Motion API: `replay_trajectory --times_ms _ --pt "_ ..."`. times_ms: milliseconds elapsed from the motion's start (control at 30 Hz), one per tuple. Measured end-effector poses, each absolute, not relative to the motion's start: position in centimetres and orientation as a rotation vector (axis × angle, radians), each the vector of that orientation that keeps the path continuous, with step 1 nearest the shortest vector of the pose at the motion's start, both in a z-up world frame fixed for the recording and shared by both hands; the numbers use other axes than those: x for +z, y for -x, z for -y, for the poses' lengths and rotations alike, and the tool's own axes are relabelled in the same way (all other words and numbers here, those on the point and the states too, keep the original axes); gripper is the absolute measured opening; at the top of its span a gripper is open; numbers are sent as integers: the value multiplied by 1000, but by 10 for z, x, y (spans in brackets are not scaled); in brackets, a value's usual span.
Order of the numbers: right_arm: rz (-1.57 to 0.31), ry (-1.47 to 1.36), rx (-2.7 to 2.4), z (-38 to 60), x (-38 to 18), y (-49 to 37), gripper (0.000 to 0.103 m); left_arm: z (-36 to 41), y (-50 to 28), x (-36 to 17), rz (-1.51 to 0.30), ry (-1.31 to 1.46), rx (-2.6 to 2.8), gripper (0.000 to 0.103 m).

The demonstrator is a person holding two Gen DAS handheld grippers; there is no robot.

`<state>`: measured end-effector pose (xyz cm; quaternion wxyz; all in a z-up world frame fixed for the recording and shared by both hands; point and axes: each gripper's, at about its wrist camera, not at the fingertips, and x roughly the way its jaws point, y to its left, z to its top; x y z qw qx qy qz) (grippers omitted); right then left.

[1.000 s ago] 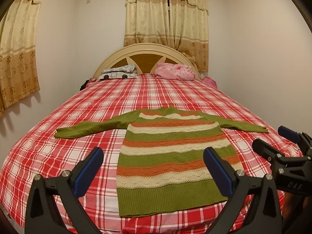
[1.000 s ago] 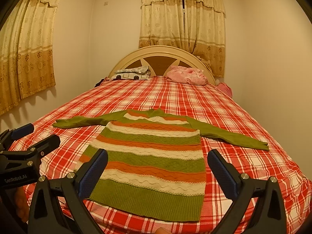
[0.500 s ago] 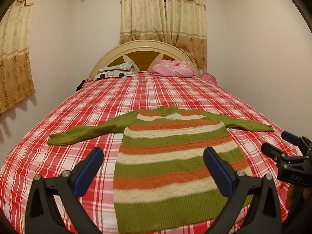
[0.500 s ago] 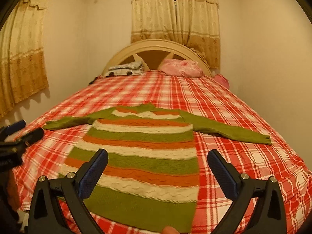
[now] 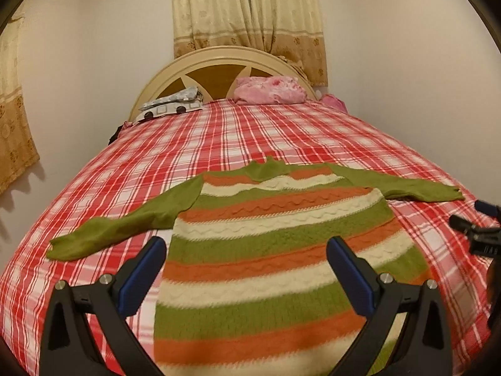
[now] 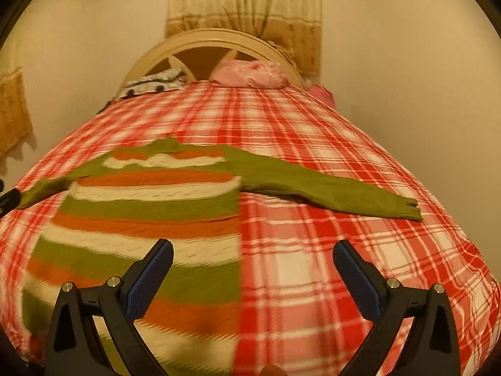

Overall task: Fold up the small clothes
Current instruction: 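Move the right tool down to the cuff of the nearest green sleeve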

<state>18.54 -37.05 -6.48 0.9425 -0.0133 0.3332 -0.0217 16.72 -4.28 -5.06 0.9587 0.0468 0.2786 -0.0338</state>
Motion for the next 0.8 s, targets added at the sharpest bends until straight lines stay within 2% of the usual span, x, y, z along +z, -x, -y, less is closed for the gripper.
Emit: replay_trajectory --times_ms 300,733,767,800 --pt "-734 -22 -199 467 -89 -248 102 53 -228 -72 -591 -125 -87 103" --pt "-801 -183 -461 630 -118 -302 102 47 -263 -109 -677 -101 -48 103" --pt "-802 -211 -468 641 -119 -305 101 49 -265 -111 -682 -106 -49 103" --pt "-803 -254 -475 654 -121 -309 95 49 -266 -112 -688 -108 -52 103"
